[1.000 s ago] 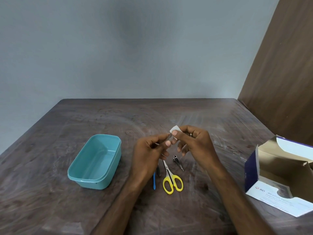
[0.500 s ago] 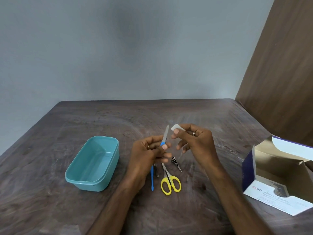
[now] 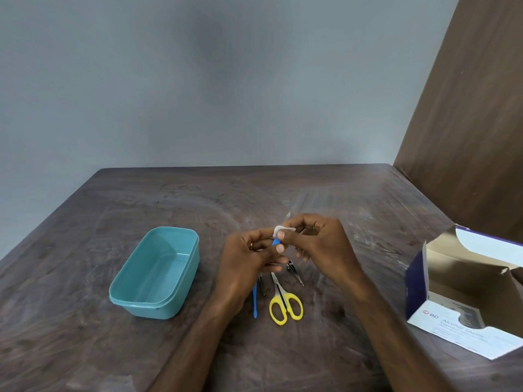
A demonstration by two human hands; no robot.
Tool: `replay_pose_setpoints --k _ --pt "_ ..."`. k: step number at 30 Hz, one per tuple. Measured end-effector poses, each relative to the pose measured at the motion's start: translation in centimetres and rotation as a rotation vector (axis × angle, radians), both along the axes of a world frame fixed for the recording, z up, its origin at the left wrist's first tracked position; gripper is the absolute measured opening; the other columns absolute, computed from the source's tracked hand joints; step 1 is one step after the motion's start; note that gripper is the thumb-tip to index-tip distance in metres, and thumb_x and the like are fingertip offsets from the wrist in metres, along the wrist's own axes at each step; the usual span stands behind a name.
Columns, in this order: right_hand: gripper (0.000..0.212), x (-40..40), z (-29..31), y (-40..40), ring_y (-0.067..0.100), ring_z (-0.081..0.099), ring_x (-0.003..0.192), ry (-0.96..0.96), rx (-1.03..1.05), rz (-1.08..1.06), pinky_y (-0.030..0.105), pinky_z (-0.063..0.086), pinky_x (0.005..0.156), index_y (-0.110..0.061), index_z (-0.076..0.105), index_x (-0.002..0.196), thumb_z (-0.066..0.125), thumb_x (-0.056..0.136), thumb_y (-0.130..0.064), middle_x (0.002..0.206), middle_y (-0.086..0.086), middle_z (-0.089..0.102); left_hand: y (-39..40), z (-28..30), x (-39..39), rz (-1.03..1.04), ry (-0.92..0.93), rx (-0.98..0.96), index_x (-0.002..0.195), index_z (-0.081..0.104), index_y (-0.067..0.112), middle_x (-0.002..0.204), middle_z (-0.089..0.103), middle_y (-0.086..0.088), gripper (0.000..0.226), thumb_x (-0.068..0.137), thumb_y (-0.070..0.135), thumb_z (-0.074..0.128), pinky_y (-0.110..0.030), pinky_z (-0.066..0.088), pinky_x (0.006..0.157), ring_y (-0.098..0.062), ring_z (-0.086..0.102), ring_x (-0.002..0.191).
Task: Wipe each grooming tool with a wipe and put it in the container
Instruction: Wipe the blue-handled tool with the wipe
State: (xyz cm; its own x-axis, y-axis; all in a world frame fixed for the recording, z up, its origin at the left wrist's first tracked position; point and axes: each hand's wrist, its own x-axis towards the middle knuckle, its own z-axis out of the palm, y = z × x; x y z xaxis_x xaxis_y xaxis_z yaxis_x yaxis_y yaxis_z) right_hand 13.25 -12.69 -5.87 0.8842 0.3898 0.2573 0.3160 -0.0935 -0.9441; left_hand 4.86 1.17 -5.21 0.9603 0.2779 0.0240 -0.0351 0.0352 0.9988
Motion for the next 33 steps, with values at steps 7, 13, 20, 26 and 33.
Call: replay_pose_setpoints --k 7,13,20,26,33 --pt "0.007 0.22 0.04 -0.25 0.014 0.058 0.047 -0.014 0.009 0.006 0.026 0.046 0.045 -0.015 0.079 0.089 0.081 0.082 -0.016 0.073 0.005 0.074 0.01 0.08 -0.02 -0.003 -0.005 -0.038 0.099 0.072 0.016 0.086 0.078 -0.011 0.024 0.086 -0.004 0.067 -0.026 0.061 0.06 -0.022 0.075 0.068" --pt "0.01 0.38 0.13 -0.32 0.019 0.059 0.048 0.002 0.072 -0.082 0.029 0.049 0.044 -0.014 0.078 0.09 0.081 0.081 -0.016 0.076 0.008 0.075 0.07 0.13 0.1 -0.009 0.003 -0.055 0.105 0.07 0.014 0.087 0.078 -0.01 0.025 0.086 -0.001 0.069 -0.027 0.062 0.062 -0.024 0.075 0.07" --pt "0.01 0.5 0.1 -0.23 0.018 0.058 0.045 0.05 0.118 -0.098 0.026 0.046 0.043 -0.013 0.077 0.089 0.082 0.081 -0.016 0.076 0.009 0.075 -0.15 -0.01 0.09 -0.017 -0.015 -0.052 0.107 0.069 0.012 0.086 0.077 -0.014 0.026 0.085 -0.002 0.069 -0.027 0.061 0.061 -0.024 0.075 0.068" --pt "0.011 0.46 0.24 -0.34 0.019 0.058 0.046 0.083 0.137 -0.107 0.027 0.046 0.044 -0.013 0.076 0.091 0.08 0.082 -0.017 0.076 0.008 0.076 -0.17 -0.05 0.12 -0.02 -0.007 -0.026 0.113 0.066 0.003 0.08 0.074 -0.019 0.035 0.08 0.001 0.076 -0.026 0.061 0.059 -0.025 0.075 0.065" --pt "0.011 0.28 0.53 -0.31 0.017 0.06 0.048 0.117 0.183 -0.097 0.028 0.047 0.044 -0.011 0.075 0.093 0.079 0.083 -0.015 0.079 0.01 0.076 -0.23 -0.34 0.27 0.068 -0.022 -0.021 0.104 0.07 0.003 0.075 0.071 -0.009 0.022 0.083 0.001 0.073 -0.027 0.06 0.055 -0.026 0.072 0.058"
